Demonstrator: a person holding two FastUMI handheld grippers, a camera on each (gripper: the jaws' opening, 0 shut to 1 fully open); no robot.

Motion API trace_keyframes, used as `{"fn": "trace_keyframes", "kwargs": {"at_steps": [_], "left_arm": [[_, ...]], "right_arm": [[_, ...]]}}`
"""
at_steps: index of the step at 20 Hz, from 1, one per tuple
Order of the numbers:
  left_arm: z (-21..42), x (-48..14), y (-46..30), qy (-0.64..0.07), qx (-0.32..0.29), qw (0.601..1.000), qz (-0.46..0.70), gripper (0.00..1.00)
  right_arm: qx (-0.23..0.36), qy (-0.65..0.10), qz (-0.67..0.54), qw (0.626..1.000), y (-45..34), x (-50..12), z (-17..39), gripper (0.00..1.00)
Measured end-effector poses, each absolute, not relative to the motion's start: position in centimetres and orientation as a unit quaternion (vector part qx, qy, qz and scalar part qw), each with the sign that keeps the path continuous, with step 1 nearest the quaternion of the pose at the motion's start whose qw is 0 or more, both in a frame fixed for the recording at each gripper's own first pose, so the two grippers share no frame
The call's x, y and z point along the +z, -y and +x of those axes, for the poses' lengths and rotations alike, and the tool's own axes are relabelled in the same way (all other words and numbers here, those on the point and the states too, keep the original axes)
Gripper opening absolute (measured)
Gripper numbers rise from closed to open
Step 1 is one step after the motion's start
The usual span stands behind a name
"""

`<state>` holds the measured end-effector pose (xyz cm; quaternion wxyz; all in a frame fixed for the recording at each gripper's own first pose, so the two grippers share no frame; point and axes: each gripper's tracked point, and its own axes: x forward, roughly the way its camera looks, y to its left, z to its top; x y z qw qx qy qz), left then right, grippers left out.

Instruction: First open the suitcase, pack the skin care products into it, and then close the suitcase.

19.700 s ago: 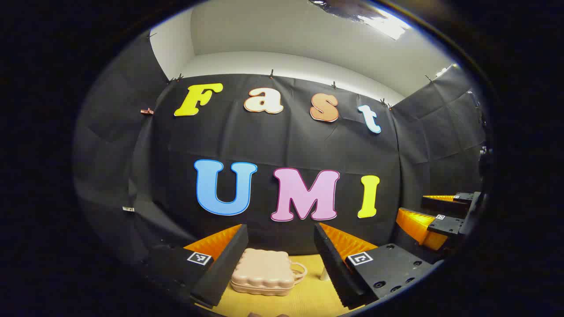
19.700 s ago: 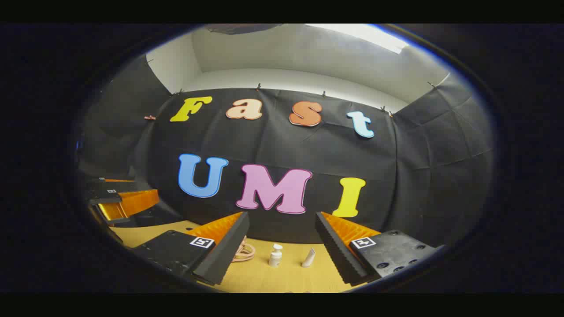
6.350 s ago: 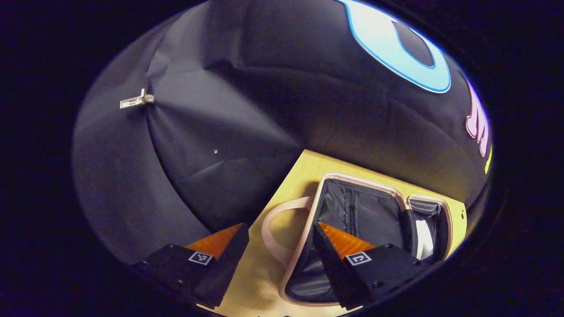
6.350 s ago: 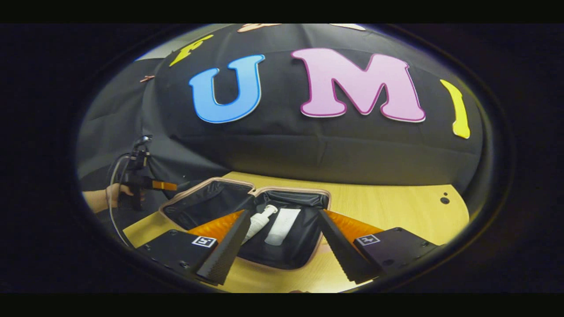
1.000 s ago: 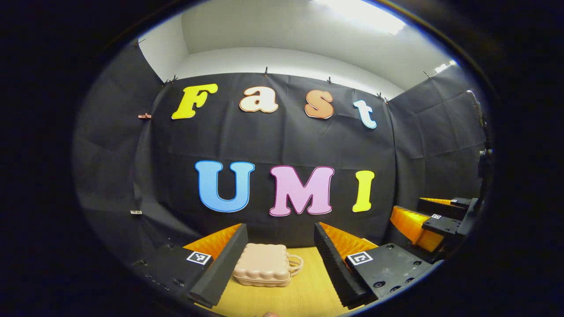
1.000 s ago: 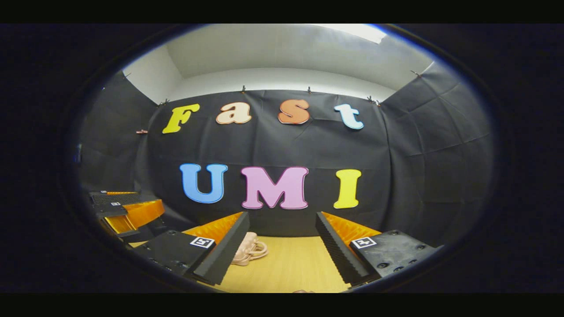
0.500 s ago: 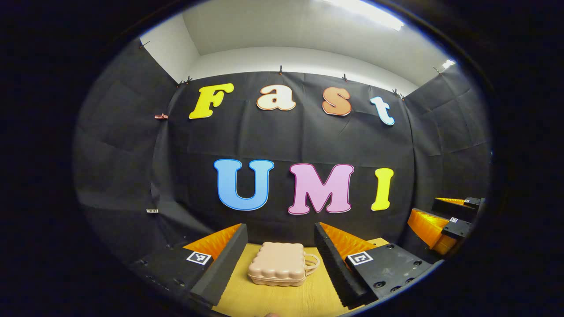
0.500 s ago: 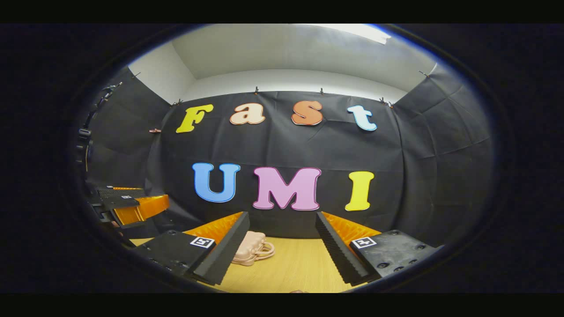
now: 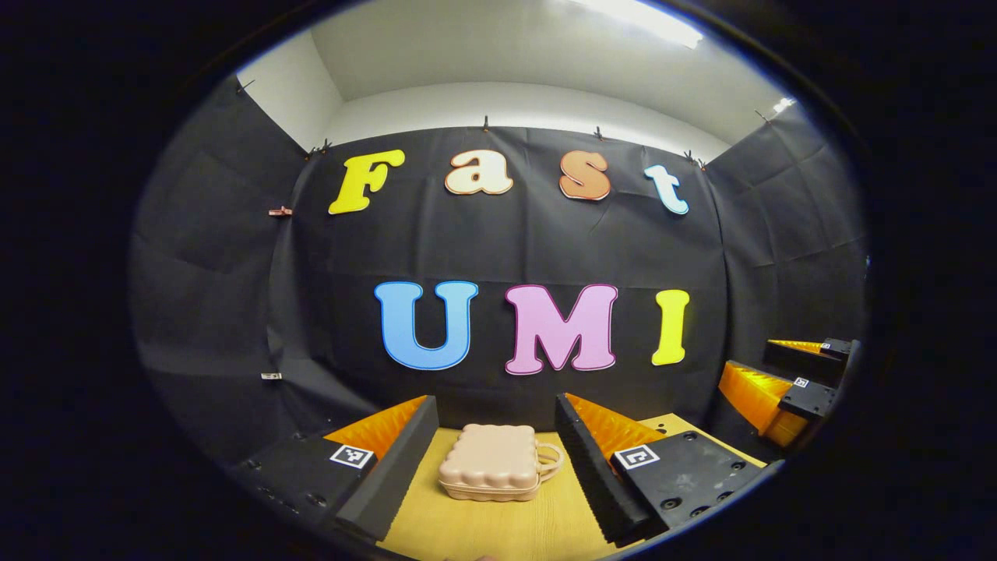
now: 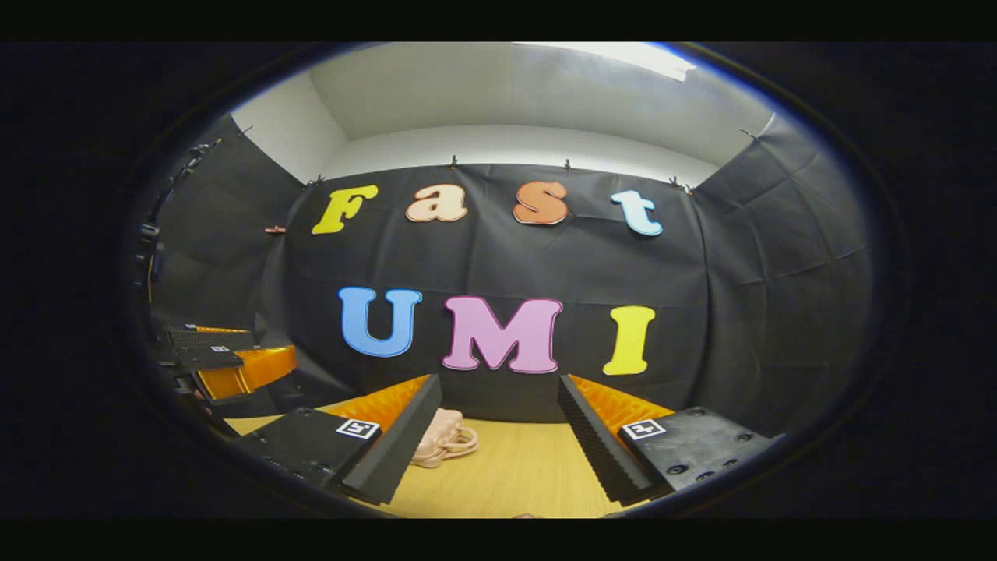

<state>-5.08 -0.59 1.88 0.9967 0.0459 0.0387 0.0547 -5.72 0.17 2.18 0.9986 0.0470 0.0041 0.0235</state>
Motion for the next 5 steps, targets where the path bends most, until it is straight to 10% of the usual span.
{"fn": "trace_keyframes", "kwargs": {"at_steps": [5], "left_arm": [[-5.43,2.16,1.34,-0.037,0.043,0.997,0.045,0.96]], "right_arm": [[0.015,-0.008,0.039,0.999,0.54,2.02,-6.32,0.96]]}}
